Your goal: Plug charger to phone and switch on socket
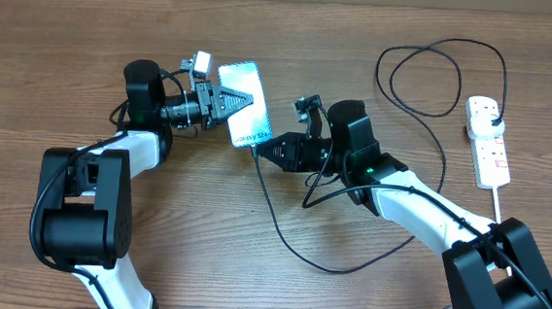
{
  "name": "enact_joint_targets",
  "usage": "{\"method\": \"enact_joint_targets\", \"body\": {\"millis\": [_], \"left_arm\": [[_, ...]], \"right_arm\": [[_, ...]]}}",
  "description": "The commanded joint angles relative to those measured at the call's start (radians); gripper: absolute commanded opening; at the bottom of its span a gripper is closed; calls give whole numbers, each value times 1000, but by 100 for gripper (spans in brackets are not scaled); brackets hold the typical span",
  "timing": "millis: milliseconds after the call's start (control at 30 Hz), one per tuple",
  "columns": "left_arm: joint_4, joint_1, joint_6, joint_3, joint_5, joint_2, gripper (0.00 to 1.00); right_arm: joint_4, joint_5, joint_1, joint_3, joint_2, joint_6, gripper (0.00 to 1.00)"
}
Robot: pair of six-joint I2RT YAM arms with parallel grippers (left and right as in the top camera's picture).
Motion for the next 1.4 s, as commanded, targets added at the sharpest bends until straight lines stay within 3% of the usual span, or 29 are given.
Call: {"method": "enact_joint_targets", "body": {"millis": [0, 200, 500, 600, 733, 867, 1067, 1200, 1267, 1367], "left_arm": [[4, -12, 23, 8, 41, -1, 4], [4, -12, 23, 8, 40, -1, 4], [5, -8, 23, 8, 38, -1, 4], [5, -8, 23, 8, 36, -1, 4], [5, -8, 23, 8, 32, -1, 4], [4, -8, 23, 8, 19, -1, 4], [4, -8, 22, 8, 14, -1, 4], [4, -8, 22, 8, 14, -1, 4], [4, -8, 22, 8, 14, -1, 4], [4, -8, 22, 8, 14, -1, 4]], "right_arm": [[10, 18, -5, -1, 8, 15, 4], [32, -30, -13, -1, 6, -6, 5], [24, -145, -75, -1, -68, -51, 39], [-27, -143, -75, -1, -103, -119, 55], [-111, -108, -53, -1, -121, -199, 65], [-206, 71, 37, -1, -121, -280, 67], [-231, 349, 148, -1, -120, -290, 66], [-233, 419, 158, -1, -120, -289, 56], [-232, 451, 158, -1, -120, -289, 44], [-229, 475, 158, -1, -120, -289, 43]]}}
